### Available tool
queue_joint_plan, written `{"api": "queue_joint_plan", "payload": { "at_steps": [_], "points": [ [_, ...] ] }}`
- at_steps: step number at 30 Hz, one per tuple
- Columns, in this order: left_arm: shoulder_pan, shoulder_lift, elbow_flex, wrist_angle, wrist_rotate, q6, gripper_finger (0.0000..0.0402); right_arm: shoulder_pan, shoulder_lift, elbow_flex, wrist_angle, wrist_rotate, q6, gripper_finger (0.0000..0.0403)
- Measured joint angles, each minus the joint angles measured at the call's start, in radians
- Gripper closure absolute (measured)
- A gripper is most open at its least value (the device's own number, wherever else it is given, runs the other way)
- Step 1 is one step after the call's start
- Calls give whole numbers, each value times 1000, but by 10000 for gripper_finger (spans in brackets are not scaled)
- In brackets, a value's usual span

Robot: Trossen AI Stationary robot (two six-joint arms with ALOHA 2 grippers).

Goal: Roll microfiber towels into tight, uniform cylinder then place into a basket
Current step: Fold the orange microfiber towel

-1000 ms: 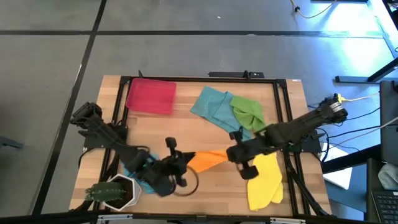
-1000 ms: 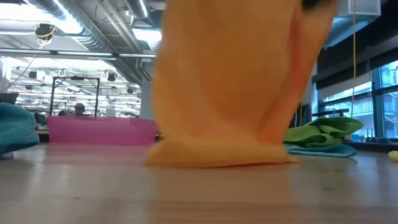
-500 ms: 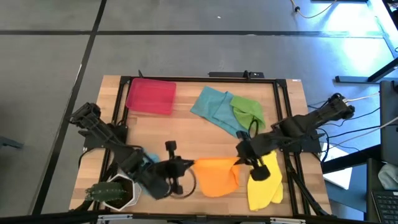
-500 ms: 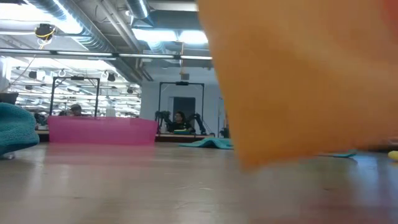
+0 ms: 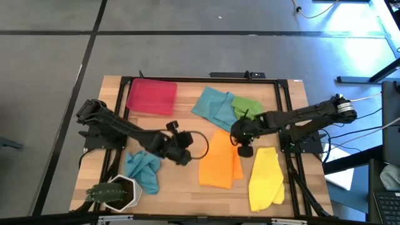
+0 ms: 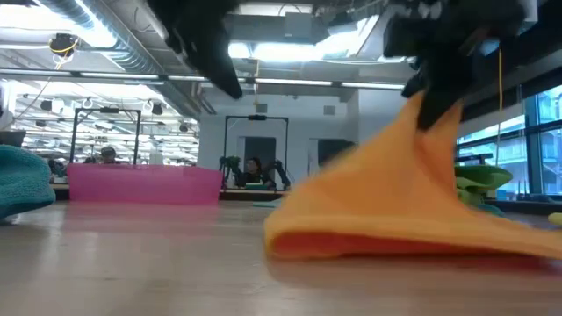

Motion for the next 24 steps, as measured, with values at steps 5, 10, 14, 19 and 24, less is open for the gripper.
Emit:
{"api": "queue_joint_plan", "payload": {
  "at_steps": [5,10,14,19,24],
  "points": [
    [58,0,-70,130,20,60,401,-52,0,-29,64,31,-64,397],
    [63,0,-121,351,115,186,401,-63,0,-31,96,-28,-98,397],
    [72,0,-191,567,184,312,399,-45,0,-31,107,-57,-139,397],
    [145,2,-256,800,332,420,355,-4,0,-31,149,-61,-213,397],
    [246,42,-259,880,438,460,286,44,0,-31,224,-62,-276,397]
  ]
}}
